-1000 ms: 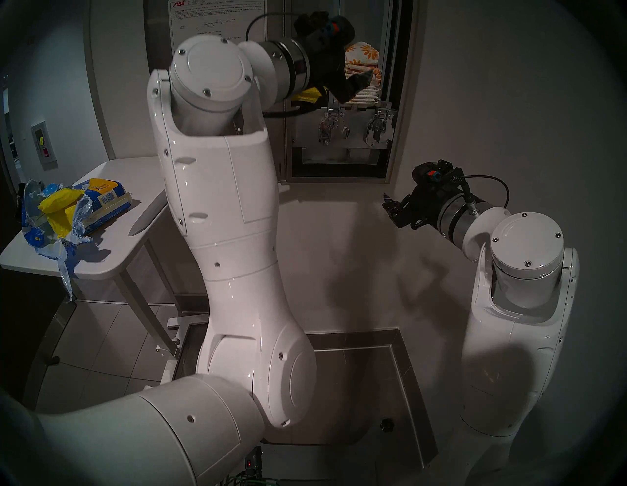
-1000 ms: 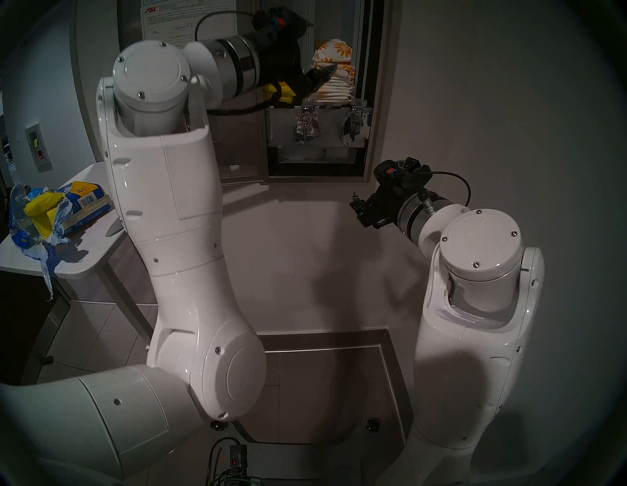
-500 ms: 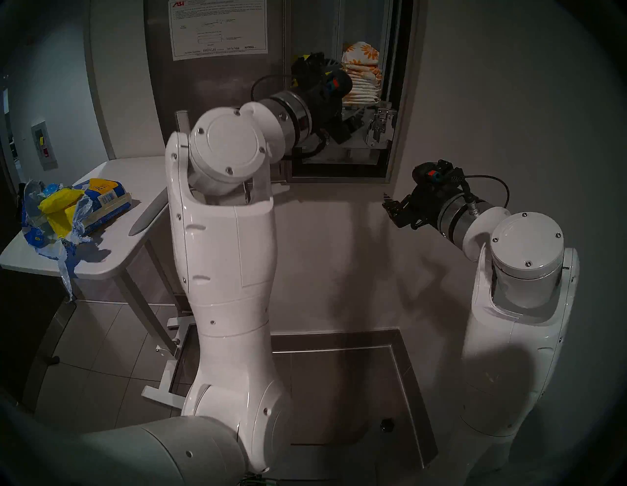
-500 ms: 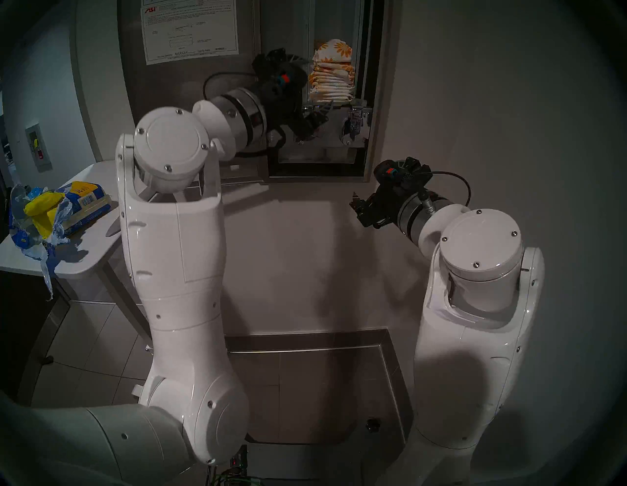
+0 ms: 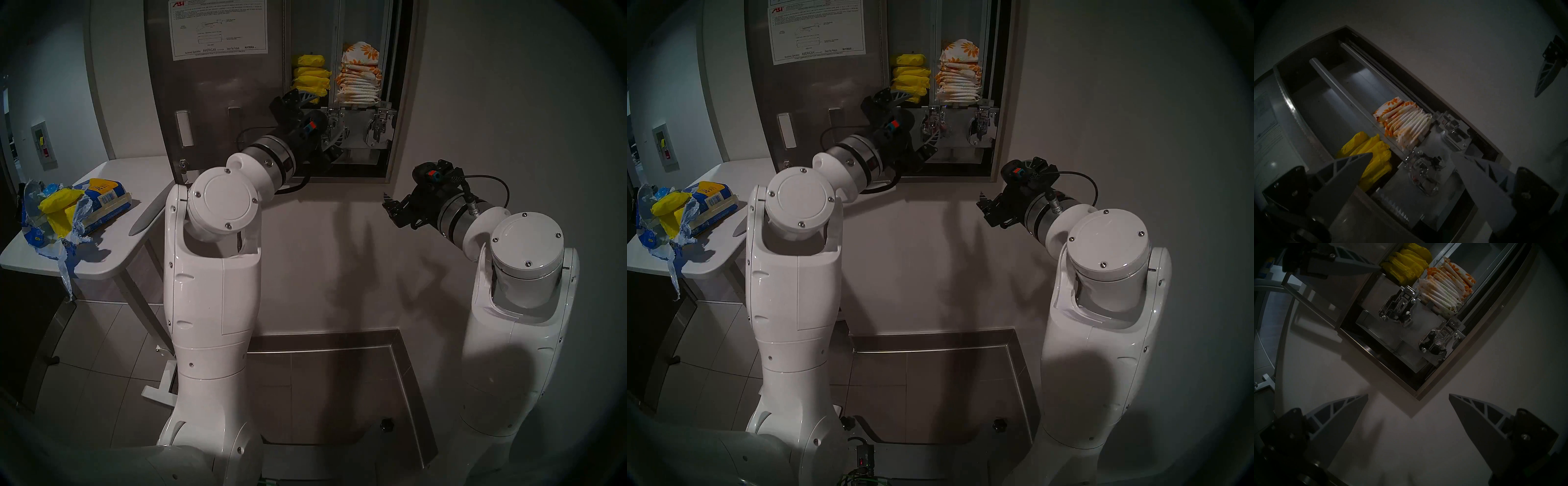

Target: Open the dispenser door, put the pads inside, close the door

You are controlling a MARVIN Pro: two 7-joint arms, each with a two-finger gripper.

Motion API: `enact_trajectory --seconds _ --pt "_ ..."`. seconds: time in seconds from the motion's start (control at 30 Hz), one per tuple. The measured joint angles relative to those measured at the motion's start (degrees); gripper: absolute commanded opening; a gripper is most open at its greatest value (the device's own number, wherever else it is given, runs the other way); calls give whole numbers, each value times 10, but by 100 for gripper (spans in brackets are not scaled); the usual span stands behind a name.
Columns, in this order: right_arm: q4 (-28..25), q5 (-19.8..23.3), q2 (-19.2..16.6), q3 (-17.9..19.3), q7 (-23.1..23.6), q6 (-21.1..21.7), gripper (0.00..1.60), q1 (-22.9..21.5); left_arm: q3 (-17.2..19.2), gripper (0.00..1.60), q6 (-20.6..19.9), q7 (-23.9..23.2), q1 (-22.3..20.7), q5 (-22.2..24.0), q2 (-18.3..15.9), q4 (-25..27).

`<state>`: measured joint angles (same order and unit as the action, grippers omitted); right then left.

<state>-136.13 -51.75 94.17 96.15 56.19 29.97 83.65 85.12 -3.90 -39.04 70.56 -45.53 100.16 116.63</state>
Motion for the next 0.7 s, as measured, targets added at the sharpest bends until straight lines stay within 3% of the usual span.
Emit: enact_trajectory --seconds 0.43,0.7 --pt "0 0 0 0 0 0 160 0 3 160 18 118 46 23 -28 29" --pt "0 0 0 0 0 0 160 0 32 160 25 143 53 24 -36 51"
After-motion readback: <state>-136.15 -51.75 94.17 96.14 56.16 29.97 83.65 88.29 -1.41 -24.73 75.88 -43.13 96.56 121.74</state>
